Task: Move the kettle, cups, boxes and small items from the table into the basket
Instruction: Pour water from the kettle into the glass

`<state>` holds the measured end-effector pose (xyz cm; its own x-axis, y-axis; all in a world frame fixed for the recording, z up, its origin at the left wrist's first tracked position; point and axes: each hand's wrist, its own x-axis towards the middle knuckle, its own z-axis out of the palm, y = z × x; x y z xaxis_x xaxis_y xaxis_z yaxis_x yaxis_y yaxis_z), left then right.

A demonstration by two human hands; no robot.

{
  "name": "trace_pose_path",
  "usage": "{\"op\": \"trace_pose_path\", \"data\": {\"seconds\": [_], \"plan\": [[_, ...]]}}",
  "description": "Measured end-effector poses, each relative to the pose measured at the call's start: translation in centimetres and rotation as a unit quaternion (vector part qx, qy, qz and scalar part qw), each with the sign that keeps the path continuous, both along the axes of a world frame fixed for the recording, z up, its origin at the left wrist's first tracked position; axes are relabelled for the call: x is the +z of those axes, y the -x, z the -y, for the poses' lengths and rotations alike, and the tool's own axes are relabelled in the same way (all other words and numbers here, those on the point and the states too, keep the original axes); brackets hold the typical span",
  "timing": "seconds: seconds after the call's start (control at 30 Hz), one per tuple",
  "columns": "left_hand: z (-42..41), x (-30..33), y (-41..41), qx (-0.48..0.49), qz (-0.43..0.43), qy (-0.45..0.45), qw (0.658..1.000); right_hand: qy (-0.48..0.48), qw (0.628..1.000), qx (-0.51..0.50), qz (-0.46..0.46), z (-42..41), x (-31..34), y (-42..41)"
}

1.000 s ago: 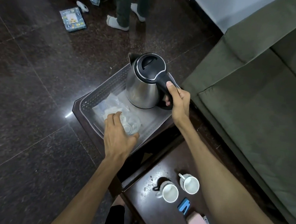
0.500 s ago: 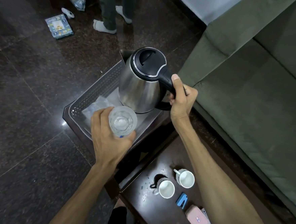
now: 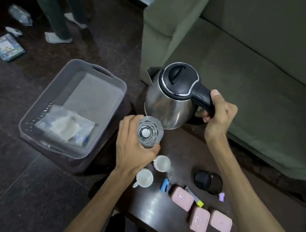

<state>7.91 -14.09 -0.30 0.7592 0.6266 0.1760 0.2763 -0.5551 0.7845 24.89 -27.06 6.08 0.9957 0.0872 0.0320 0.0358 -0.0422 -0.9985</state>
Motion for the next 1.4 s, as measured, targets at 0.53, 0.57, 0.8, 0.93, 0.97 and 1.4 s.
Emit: {"op": "trace_pose_path", "data": {"seconds": [0.53,0.57,0.8,0.93,0.97,1.4], "plan": [[14.2,-9.1,-8.3,-0.149,-0.143,-0.012,0.978,0.252,0.968,-0.009,0.016,25.2,-3.4,-2.9],[14.5,-9.7,-8.5,-0.150,-0.149,-0.012,0.977,0.270,0.963,0.005,0.018,25.7,-3.6,-2.8],[15.2,-12.7,-9.5,-0.153,-0.181,0.000,0.971,0.424,0.898,0.105,0.055,25.4,-4.1,-2.9],[15.0,-13.2,-9.3,-0.167,-0.193,-0.003,0.967,0.512,0.844,0.138,0.075,23.9,-4.9,-2.6],[14.9,-13.3,-9.2,-0.168,-0.196,-0.002,0.966,0.527,0.835,0.139,0.075,23.5,-5.1,-2.6],[13.8,-14.1,-8.4,-0.193,-0.209,0.004,0.959,0.610,0.781,0.110,0.083,20.2,-6.5,-2.7]]}}
